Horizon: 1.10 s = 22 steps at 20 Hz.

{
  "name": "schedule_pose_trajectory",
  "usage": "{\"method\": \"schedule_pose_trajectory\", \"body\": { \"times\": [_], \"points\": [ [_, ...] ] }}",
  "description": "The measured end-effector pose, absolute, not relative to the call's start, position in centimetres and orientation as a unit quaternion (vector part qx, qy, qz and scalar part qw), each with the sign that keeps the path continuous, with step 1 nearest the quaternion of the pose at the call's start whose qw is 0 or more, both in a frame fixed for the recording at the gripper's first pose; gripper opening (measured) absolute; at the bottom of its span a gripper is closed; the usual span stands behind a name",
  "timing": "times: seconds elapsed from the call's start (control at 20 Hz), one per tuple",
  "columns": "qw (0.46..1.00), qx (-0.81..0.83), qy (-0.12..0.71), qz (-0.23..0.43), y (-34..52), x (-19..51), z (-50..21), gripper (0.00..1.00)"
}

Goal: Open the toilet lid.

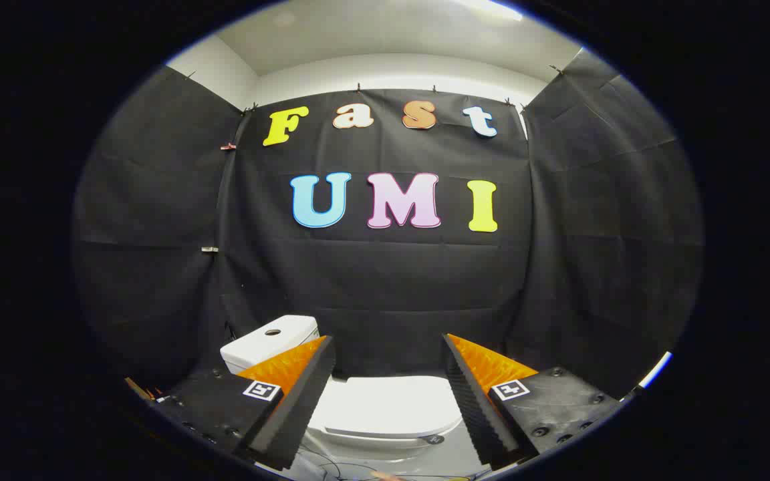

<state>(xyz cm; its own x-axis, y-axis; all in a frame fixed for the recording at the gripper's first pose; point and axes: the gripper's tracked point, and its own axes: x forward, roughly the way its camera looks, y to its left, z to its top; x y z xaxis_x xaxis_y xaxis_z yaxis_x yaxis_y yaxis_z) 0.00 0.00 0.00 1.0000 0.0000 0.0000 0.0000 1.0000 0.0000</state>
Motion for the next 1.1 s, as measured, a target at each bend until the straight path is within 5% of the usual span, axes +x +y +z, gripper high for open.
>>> {"method": "schedule_pose_trajectory", "body": {
  "times": [1.1],
  "points": [
    [1.0, 0.029, -0.001, -0.007, -0.9, 0.2, 0.1, 0.98]
  ]
}}
